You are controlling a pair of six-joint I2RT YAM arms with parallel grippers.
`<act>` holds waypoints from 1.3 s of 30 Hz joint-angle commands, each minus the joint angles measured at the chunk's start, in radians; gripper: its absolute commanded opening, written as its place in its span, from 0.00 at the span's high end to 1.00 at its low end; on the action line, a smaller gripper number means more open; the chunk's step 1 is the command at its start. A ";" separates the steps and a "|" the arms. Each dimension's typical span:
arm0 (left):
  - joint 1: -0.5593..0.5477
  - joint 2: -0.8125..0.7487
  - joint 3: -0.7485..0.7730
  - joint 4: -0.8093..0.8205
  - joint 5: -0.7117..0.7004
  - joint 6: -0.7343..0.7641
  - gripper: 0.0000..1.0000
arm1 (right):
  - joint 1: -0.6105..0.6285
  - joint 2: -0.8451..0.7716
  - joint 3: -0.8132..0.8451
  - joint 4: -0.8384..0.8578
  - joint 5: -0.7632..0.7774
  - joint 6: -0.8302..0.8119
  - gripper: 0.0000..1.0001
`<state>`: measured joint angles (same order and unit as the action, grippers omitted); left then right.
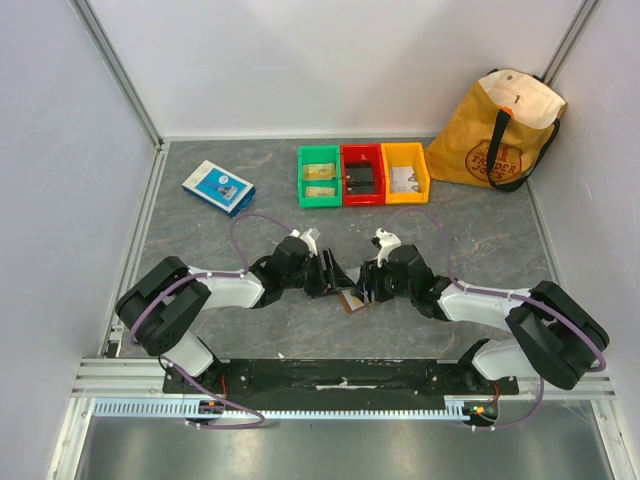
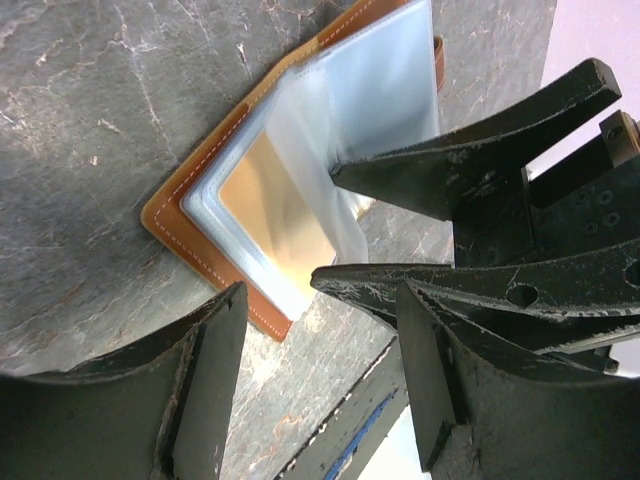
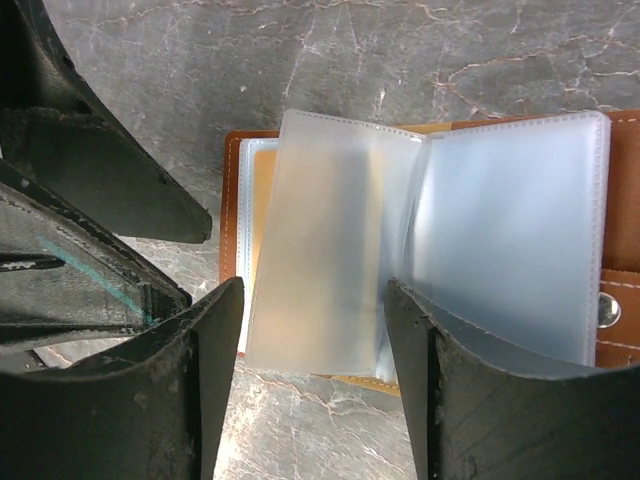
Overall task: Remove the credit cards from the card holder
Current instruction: Remove the credit card from the card holder.
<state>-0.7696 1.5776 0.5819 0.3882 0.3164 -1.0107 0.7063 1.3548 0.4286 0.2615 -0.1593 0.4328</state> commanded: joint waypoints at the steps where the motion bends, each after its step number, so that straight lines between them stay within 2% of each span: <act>1: -0.010 0.009 -0.001 0.089 -0.030 -0.052 0.32 | 0.022 0.043 0.032 -0.002 -0.045 -0.003 0.30; 7: -0.010 -0.034 0.007 0.083 -0.045 -0.049 0.32 | 0.022 0.056 0.042 -0.042 0.001 0.011 0.31; 14: -0.011 -0.050 0.027 0.098 -0.045 -0.026 0.33 | 0.021 0.049 0.041 -0.045 0.014 0.018 0.54; 21: -0.010 -0.152 -0.057 0.210 -0.134 0.027 0.33 | 0.010 0.050 0.036 -0.027 -0.019 0.032 0.68; 25: -0.010 -0.107 -0.045 0.221 -0.111 0.049 0.34 | -0.011 0.053 0.024 0.011 -0.058 0.061 0.70; 29: -0.011 -0.021 -0.050 0.285 -0.079 0.021 0.41 | -0.044 0.053 0.003 0.053 -0.098 0.102 0.70; 34: -0.011 0.057 -0.051 0.297 -0.056 -0.005 0.46 | -0.076 0.035 -0.019 0.077 -0.112 0.139 0.63; 36: -0.011 0.079 -0.065 0.305 -0.054 -0.022 0.52 | -0.083 0.029 -0.024 0.081 -0.112 0.147 0.62; 39: -0.011 0.093 -0.089 0.325 -0.062 -0.037 0.68 | -0.093 0.020 -0.028 0.084 -0.111 0.161 0.62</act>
<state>-0.7765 1.6501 0.5213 0.6338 0.2459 -1.0214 0.6273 1.4014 0.4152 0.3111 -0.2657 0.5632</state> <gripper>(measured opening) 0.403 0.379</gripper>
